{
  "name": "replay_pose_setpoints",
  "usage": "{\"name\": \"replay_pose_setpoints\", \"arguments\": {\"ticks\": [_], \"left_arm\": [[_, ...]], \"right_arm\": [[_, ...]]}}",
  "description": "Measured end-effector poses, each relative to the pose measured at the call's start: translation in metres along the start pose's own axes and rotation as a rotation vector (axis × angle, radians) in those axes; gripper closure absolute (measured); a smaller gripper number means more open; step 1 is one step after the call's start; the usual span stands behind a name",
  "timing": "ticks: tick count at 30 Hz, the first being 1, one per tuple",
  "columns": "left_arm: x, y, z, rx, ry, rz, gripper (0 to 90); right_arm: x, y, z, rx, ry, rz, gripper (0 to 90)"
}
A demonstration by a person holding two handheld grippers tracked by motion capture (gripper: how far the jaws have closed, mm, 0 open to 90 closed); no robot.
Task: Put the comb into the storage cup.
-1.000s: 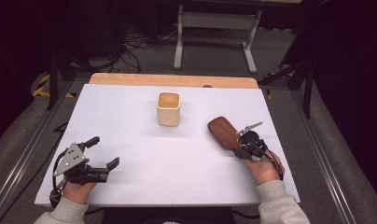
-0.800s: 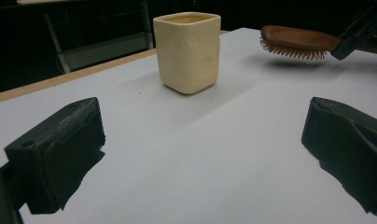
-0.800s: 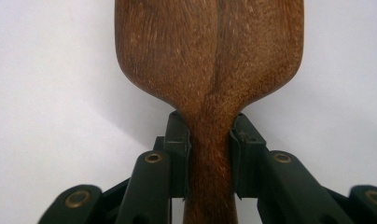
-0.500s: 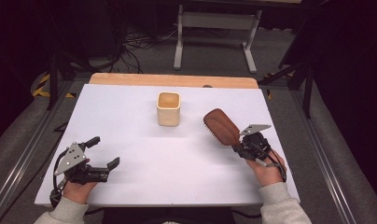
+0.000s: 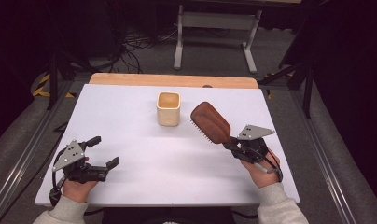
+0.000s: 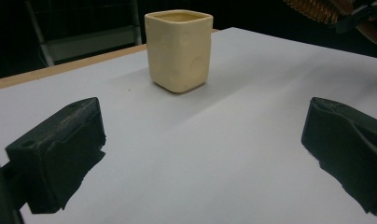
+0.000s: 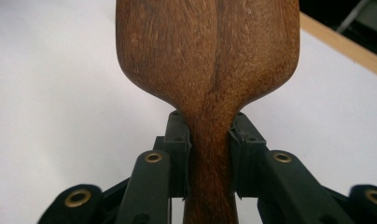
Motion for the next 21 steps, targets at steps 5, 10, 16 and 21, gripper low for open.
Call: {"name": "replay_pose_setpoints", "arguments": {"ticks": [5,10,16,21], "left_arm": [[0.000,0.000,-0.001,0.007,0.000,0.021,1.2],[0.002,0.001,-0.003,0.002,0.008,0.034,1.9],[0.002,0.002,-0.005,0.011,0.005,0.030,1.9],[0.004,0.003,-0.006,0.008,0.010,0.032,1.9]], "right_arm": [[0.000,-0.007,-0.006,-0.010,0.075,-0.053,72.4],[0.005,-0.016,-0.009,-0.024,0.139,-0.087,72.4],[0.014,-0.029,-0.013,-0.048,0.178,-0.127,72.4],[0.022,-0.039,-0.016,-0.057,0.211,-0.168,72.4]]}}
Point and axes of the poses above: each handheld gripper's, and its own axes: x roughly forward along the jaws, z roughly out of its underside, y roughly to its right, the point moved 1 cm from there along x, roughly forward along the jaws, and after that the axes turned 6 degrees about x, right-handed, at the moved point
